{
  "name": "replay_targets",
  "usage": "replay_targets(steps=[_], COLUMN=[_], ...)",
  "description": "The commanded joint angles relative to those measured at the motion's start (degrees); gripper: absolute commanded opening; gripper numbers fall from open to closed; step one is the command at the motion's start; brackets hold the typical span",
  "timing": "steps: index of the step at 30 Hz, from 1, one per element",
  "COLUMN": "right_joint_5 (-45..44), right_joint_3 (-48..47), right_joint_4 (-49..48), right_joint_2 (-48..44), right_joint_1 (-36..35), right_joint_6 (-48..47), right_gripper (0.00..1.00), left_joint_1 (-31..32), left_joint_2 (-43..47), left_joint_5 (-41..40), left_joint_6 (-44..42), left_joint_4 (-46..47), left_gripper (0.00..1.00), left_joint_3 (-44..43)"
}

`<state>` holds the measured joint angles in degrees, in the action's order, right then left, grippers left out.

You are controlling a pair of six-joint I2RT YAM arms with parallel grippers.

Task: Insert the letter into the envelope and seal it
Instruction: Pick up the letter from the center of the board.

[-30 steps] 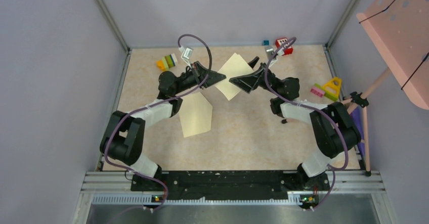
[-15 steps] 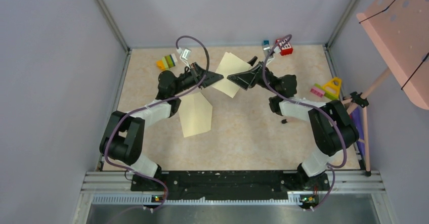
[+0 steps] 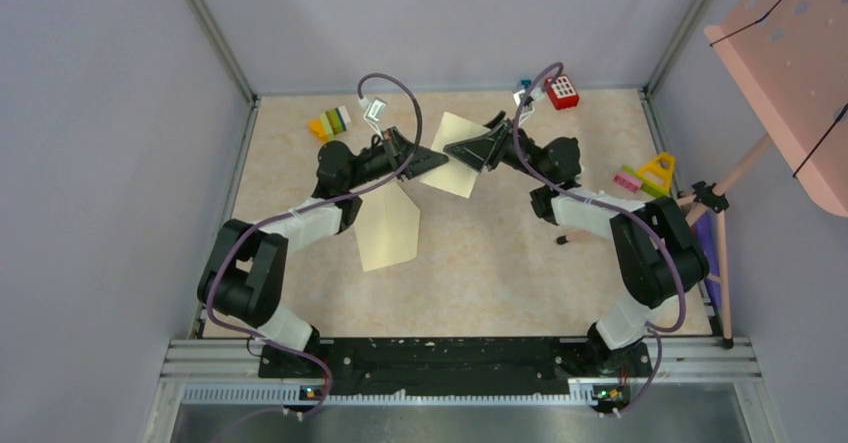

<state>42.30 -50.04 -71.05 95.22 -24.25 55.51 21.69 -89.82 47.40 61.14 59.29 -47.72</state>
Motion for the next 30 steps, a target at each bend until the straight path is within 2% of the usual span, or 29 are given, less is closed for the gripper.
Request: replay_targets(steps=[1,9,15,18,23,26,30], right_joint_5=[0.8,3.1,6.2,8.0,13.5,15.3,15.5], right_joint_3=[-3.6,-4.2,-4.4,-3.9,-3.1,-1.5,0.1], right_joint_4=[0.9,0.5,5.1,5.2,-1.7,-4.1,-2.0], right_joint_2=[-1.0,-1.0,-2.5,-3.8,-5.0,-6.5,-7.5], right_joint_1=[-0.4,-0.4,-0.1,1.0,5.3,6.6,6.4], right_joint_6=[-1.5,-1.1,-5.4,-6.1,0.7,1.9,-0.9], right_gripper=[0.67,0.62,0.61,0.64,0.73,0.74,0.75], left_joint_1=[0.8,1.2,1.2,1.0,1.1,1.0,1.3], left_joint_2=[1.1,0.8,1.4,1.6,1.8,1.9,1.6], left_joint_5=[1.5,1.7,1.9,2.8,5.8,7.1,7.9], left_joint_6=[-0.8,-1.6,-2.8,-3.3,-1.7,0.0,0.1], left_joint_4=[1.7,0.2,-1.4,-1.8,3.7,6.9,7.9], left_gripper=[0.14,0.16,0.00,0.00,0.00,0.00,0.00], left_joint_3=[-1.4,-2.0,-2.0,-2.3,-2.3,-2.4,-2.6])
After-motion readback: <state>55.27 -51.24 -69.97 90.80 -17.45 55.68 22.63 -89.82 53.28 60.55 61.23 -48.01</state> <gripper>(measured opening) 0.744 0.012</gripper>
